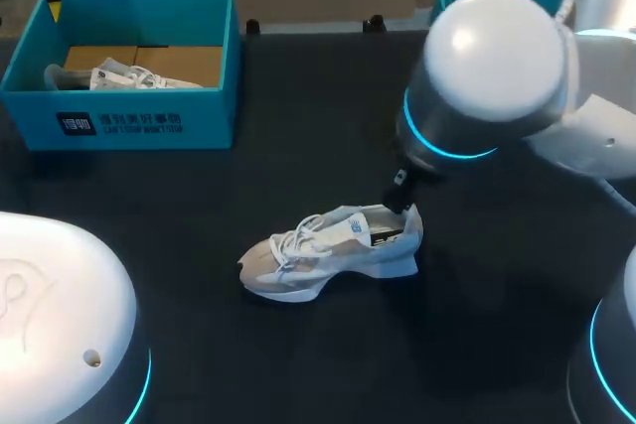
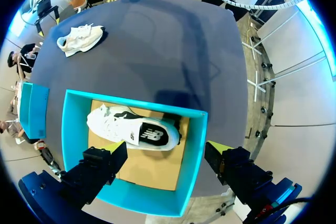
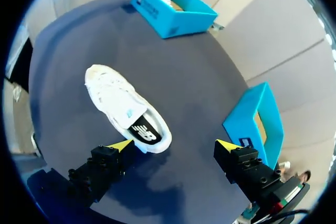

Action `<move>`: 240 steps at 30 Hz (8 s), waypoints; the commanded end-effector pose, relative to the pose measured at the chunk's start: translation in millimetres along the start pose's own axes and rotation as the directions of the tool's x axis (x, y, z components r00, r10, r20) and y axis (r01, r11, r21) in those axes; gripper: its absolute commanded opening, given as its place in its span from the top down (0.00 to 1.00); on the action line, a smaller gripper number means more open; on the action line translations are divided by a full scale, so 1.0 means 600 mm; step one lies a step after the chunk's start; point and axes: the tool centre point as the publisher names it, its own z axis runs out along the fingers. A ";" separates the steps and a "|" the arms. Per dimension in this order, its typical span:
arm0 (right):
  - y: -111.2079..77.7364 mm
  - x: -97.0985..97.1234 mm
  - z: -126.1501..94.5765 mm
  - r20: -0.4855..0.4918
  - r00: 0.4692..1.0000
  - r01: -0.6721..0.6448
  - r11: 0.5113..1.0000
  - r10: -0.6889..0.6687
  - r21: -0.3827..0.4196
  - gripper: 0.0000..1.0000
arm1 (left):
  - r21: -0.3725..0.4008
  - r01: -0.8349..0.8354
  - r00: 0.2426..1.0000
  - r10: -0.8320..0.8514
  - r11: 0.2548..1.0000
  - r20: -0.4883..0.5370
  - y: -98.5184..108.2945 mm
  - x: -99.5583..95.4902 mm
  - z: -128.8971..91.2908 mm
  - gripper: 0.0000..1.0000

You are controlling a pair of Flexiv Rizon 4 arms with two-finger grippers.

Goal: Take the shoe out of the shoebox, open the shoe tongue, remove and reinsert the insole, then place the shoe into the shoebox

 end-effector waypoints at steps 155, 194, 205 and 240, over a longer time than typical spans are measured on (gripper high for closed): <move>-0.181 0.011 0.241 -0.345 0.835 0.019 0.648 -0.429 -0.761 0.00 | 0.001 -0.001 1.000 0.001 1.000 -0.002 0.001 0.000 -0.001 0.00; -0.140 0.010 0.248 -0.366 0.837 -0.029 0.635 -0.407 -0.772 0.00 | 0.001 -0.001 1.000 0.001 1.000 -0.002 0.001 0.000 -0.001 0.00; -0.087 0.031 0.247 -0.398 0.784 -0.019 0.622 -0.477 -0.783 0.00 | 0.001 -0.001 1.000 0.001 1.000 -0.002 0.001 0.000 -0.001 0.00; -0.023 0.117 0.271 -0.431 0.717 -0.058 0.570 -0.547 -0.820 0.00 | 0.001 -0.001 1.000 0.001 1.000 -0.002 0.001 0.000 -0.001 0.00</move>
